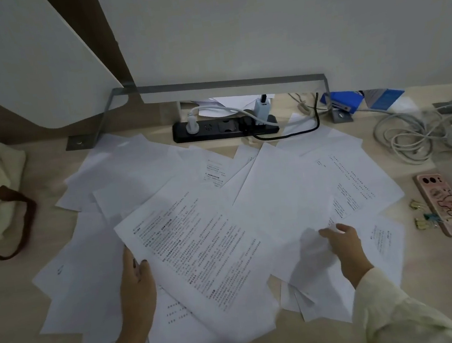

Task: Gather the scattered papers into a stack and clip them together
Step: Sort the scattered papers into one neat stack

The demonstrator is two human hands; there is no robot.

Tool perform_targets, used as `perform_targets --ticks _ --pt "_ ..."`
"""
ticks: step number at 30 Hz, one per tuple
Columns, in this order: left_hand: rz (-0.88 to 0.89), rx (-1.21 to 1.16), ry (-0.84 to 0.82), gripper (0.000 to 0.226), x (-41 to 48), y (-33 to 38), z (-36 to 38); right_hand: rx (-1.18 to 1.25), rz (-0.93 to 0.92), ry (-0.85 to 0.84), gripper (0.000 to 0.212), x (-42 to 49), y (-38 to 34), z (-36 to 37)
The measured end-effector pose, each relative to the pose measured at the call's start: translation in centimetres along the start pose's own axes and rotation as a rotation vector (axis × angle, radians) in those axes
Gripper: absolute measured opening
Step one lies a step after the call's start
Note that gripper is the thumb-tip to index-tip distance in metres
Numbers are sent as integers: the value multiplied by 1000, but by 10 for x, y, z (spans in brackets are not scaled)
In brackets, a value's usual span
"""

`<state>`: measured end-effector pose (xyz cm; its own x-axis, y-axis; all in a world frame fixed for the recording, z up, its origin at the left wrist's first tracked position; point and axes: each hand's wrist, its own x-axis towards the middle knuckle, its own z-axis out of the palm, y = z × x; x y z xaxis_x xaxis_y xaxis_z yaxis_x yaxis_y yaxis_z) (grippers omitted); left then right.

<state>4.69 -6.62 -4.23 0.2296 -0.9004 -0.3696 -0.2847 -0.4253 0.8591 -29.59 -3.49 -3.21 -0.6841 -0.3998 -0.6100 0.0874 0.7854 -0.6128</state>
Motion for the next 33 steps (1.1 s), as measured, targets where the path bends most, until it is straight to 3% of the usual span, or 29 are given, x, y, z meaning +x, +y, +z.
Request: perform_targets --ticks 2,5,11,13,17,21,24,28,31,33 --pt "1 -1 22 37 -2 0 2 89 11 -80 7 -1 -3 0" --pt "-74 -2 23 29 -1 2 6 169 41 -137 26 -3 -4 5" --pt "-130 27 -12 28 8 10 2 210 8 -219 7 -8 -3 19" --pt "-154 34 5 30 13 12 -1 192 -61 -143 2 -5 -2 17" --pt "-158 28 45 30 18 14 -9 130 -206 51 13 -8 -12 0" --pt "-153 -15 -28 21 20 13 -11 42 -477 190 21 -27 -40 -17" --pt "-118 -59 -114 39 18 14 -11 -28 -756 217 23 -52 -60 -21" --pt "-151 -168 -125 61 3 19 -2 -141 -1090 162 22 -88 -68 -8" --pt "-178 -250 -159 64 -3 16 -3 -340 -1331 43 25 -106 -53 13" --pt "-205 -263 -186 54 -5 15 -9 -427 -1448 -22 21 -111 -37 30"
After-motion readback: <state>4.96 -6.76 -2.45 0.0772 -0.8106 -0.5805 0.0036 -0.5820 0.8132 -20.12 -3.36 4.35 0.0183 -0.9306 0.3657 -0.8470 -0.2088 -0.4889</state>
